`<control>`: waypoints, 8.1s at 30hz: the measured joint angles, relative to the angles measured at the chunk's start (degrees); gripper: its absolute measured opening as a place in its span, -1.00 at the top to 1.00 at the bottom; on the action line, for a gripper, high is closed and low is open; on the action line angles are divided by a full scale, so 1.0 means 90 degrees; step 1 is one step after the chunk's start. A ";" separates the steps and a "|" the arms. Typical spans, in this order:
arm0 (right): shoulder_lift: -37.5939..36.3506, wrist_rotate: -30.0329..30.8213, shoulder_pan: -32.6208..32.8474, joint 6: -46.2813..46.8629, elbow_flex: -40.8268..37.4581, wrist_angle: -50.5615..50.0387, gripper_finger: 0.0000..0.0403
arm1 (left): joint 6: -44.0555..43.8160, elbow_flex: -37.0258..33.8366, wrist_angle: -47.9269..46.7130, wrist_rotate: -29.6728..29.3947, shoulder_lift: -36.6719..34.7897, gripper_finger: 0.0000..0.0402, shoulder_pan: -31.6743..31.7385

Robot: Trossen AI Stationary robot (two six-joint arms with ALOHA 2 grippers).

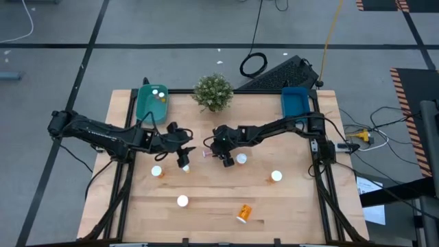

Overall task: Pick and place medicine bottles into bin by pill shape (circle, oval)
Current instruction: Put the pink pill bottle into the green bin, then put the blue pill bottle into the green bin

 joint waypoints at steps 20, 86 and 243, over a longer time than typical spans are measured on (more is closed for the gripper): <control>-0.0191 0.0059 0.0002 0.0185 -0.0010 -0.0023 0.45 | 0.0591 0.0000 0.0290 -0.0115 0.0000 0.03 0.0190; -0.3385 0.0722 -0.0367 -0.0151 -0.2278 0.2230 0.50 | 0.1176 0.0003 0.4529 -0.0252 0.1540 0.27 0.0590; -0.6781 0.1195 -0.0928 -0.1143 -0.3475 -0.0049 -0.53 | -0.2138 0.1901 -0.3783 0.0383 0.2539 -0.01 0.7144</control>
